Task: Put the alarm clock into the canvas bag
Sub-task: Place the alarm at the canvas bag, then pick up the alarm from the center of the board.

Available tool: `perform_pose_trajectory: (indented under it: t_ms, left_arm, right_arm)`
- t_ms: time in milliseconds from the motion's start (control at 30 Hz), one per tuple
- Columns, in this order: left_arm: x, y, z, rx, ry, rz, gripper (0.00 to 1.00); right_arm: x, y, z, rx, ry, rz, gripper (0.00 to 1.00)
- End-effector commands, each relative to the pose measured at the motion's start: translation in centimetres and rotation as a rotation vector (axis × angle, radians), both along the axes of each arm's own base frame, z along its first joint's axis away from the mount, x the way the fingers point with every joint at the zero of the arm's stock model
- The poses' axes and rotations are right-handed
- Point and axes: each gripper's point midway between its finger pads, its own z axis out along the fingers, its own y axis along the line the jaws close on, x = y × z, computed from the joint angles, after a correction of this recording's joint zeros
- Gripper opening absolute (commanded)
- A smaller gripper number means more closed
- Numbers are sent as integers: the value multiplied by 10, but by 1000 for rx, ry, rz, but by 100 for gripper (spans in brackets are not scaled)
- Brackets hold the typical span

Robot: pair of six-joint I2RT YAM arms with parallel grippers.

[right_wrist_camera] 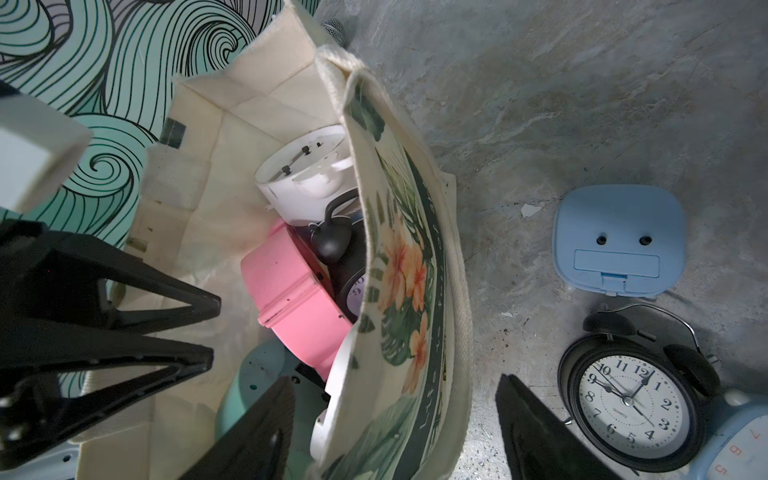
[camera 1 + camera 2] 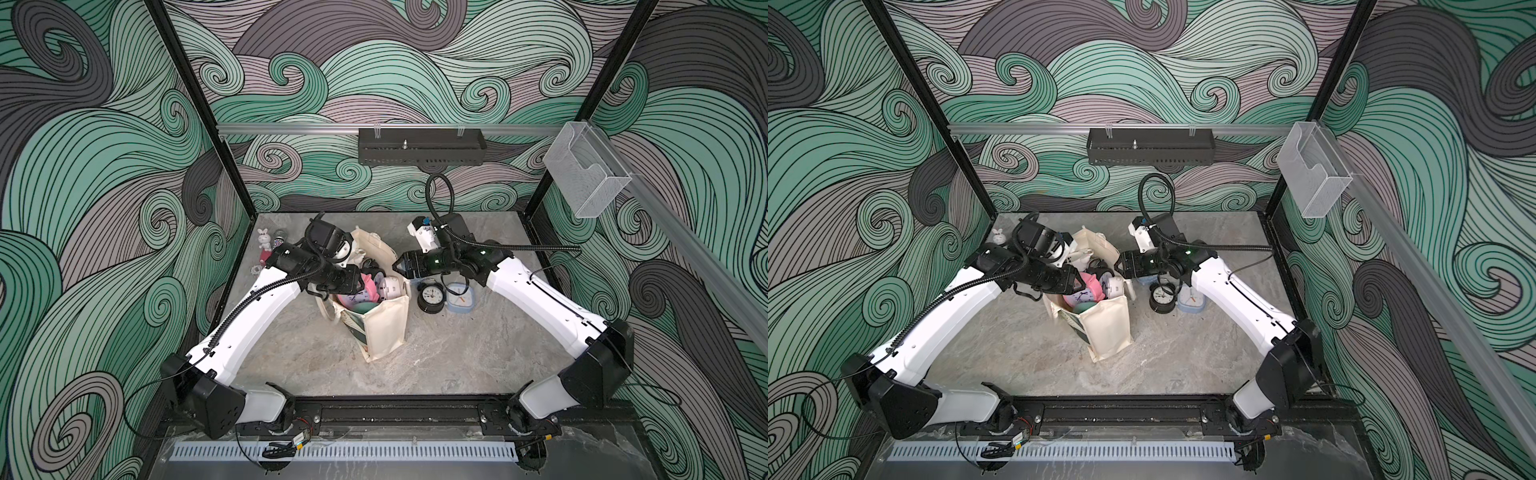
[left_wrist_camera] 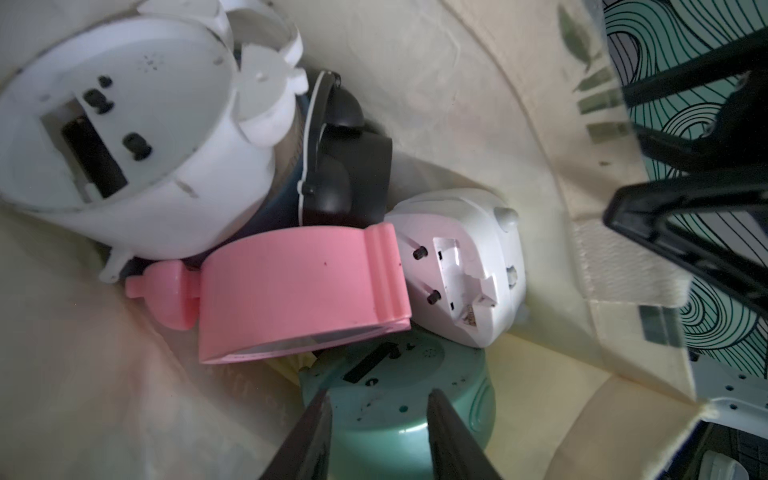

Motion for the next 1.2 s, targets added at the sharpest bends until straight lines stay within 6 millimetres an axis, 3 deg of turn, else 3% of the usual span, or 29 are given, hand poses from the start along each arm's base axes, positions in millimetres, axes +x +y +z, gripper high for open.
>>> perform_pose_trajectory:
  t_ms: [0,67,167,267,300,400,467,533,667,867,1167]
  left_arm:
    - [-1,-3,10,-18,-19,-20,42]
    - [5,-7,23,-46,-70,-21,45]
    - [12,-10,47,-76,-145,-28,61]
    - [17,-13,68,-102,-217,-39,84]
    - [19,-14,75,-119,-248,-39,99]
    - [23,-18,95,-190,-325,-17,99]
    - [23,-23,110,-251,-355,-9,99]
    - [23,-26,119,-303,-330,26,99]
    - [9,-50,121,-424,-232,-79,99]
    - [11,-42,128,-361,-335,-45,99]
    - [9,-34,124,-275,-322,-60,99]
  right_arm:
    - [8,-18,27,10,-80,-65,87]
    - [14,-39,32,0,-103,-133,94]
    - [27,-92,22,-71,-118,-304,99]
    - [31,-146,-6,-138,-70,-468,99]
    - [31,-163,-17,-179,-55,-520,99]
    - [28,-198,-47,-307,-30,-622,99]
    - [29,-211,-69,-375,4,-656,99]
    - [29,-218,-92,-405,66,-671,99]
    - [38,-219,-119,-441,118,-666,99]
    - [54,-208,-149,-452,192,-639,99]
    - [55,-200,-177,-440,270,-622,99]
